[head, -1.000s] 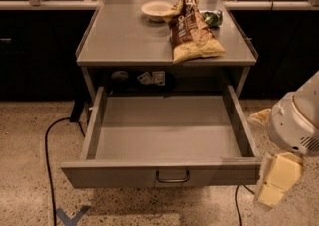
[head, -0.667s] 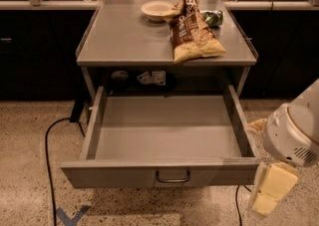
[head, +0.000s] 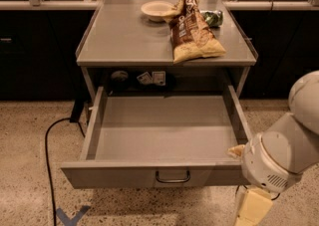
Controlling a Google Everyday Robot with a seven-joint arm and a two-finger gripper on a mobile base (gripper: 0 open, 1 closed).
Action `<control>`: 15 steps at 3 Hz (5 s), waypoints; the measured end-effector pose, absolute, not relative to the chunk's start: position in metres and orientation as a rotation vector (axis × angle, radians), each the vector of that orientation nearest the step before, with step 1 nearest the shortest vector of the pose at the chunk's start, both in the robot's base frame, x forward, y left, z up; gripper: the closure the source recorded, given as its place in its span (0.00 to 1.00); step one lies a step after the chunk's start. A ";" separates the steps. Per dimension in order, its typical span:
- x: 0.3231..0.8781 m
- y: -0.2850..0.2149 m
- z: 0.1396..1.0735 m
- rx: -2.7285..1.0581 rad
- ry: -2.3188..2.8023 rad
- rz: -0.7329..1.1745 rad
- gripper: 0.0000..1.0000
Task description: Close top drawer
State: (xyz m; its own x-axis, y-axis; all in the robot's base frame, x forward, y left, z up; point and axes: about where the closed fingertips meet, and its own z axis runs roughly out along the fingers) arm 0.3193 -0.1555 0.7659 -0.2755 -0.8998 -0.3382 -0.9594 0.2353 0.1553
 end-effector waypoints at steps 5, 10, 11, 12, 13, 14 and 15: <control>0.297 -0.090 0.678 -2.002 2.212 0.644 0.00; 0.334 -0.099 0.686 -1.954 2.201 0.528 0.00; 0.333 -0.093 0.671 -1.963 2.203 0.563 0.00; 0.345 -0.098 0.662 -1.950 2.223 0.542 0.00; 0.375 -0.121 0.676 -1.886 2.234 0.441 0.00; 0.400 -0.140 0.697 -1.829 2.225 0.367 0.00; 0.402 -0.140 0.699 -1.825 2.222 0.363 0.00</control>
Offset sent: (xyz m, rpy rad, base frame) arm -0.0295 0.0375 -0.0564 0.0266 0.0974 0.0786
